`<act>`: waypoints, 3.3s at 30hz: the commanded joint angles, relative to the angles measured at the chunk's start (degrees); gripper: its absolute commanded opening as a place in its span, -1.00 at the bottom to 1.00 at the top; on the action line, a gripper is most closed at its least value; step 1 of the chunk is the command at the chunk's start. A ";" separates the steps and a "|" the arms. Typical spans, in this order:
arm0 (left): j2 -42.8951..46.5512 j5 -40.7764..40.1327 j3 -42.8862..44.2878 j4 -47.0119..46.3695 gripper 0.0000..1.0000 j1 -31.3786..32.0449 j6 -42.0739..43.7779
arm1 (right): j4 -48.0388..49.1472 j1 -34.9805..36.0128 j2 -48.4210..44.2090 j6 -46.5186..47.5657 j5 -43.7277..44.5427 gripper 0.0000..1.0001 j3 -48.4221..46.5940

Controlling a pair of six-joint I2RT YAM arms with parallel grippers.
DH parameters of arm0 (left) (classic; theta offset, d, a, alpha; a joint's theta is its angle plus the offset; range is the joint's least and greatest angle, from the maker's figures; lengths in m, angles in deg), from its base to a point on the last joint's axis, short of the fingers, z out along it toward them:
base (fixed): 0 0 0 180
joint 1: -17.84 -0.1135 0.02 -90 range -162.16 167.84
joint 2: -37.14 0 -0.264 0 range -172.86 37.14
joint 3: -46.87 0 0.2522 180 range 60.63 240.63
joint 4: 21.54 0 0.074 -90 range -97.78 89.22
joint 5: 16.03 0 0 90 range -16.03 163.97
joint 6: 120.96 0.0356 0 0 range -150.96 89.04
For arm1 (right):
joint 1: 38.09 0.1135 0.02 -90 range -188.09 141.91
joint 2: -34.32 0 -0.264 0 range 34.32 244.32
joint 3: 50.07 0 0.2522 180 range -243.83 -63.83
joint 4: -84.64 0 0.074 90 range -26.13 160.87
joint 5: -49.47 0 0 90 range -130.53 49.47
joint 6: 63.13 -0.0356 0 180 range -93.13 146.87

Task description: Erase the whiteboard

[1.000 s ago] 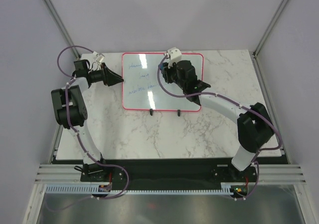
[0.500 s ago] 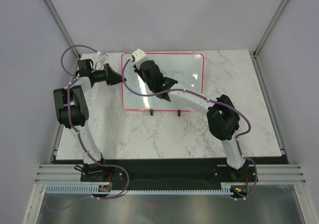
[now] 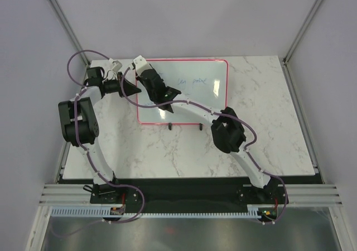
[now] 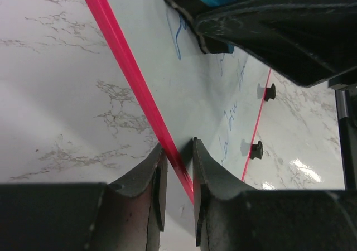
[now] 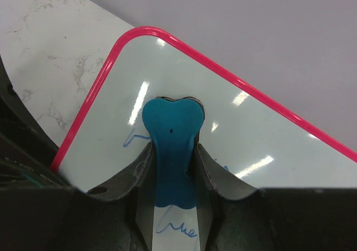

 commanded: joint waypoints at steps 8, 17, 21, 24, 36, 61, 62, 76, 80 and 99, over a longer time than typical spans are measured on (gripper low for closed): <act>4.74 -5.80 -3.52 -1.47 -0.96 1.98 10.70 | -3.37 2.39 2.80 2.95 4.11 -1.00 -3.59; 5.97 -7.56 -5.11 -3.58 -0.96 1.98 10.96 | -1.88 -3.75 -6.16 -2.57 15.46 -1.00 8.96; 6.32 -7.82 -5.37 -3.67 -0.97 1.98 11.14 | -1.87 -4.11 -6.70 -6.17 11.60 -1.00 8.82; 6.76 -8.52 -5.46 -3.67 -0.97 2.24 11.40 | -1.87 -2.54 -2.59 -6.80 5.53 -1.00 2.94; 7.90 -10.90 -5.81 -3.67 -0.96 3.03 12.28 | 1.02 1.96 3.78 -3.20 6.04 -1.00 -5.70; 9.75 -13.01 -6.87 -2.79 -0.97 2.94 14.48 | 12.10 -4.92 -19.46 -15.87 10.79 -1.00 36.36; 9.83 -13.01 -6.87 -2.70 -0.96 2.94 14.48 | 13.06 -3.51 -16.14 -15.15 9.75 -1.00 34.49; 10.10 -13.27 -6.78 -2.52 -0.97 2.94 14.92 | 13.51 -2.95 -18.37 -13.29 18.26 -1.00 39.81; 10.54 -13.53 -7.13 -2.26 -0.96 2.85 15.71 | 12.98 -11.91 -27.87 -18.04 17.56 -1.00 50.19; 10.98 -13.71 -7.04 -1.73 -0.96 2.85 15.97 | 16.85 -1.21 -23.48 -17.25 2.78 -1.00 50.99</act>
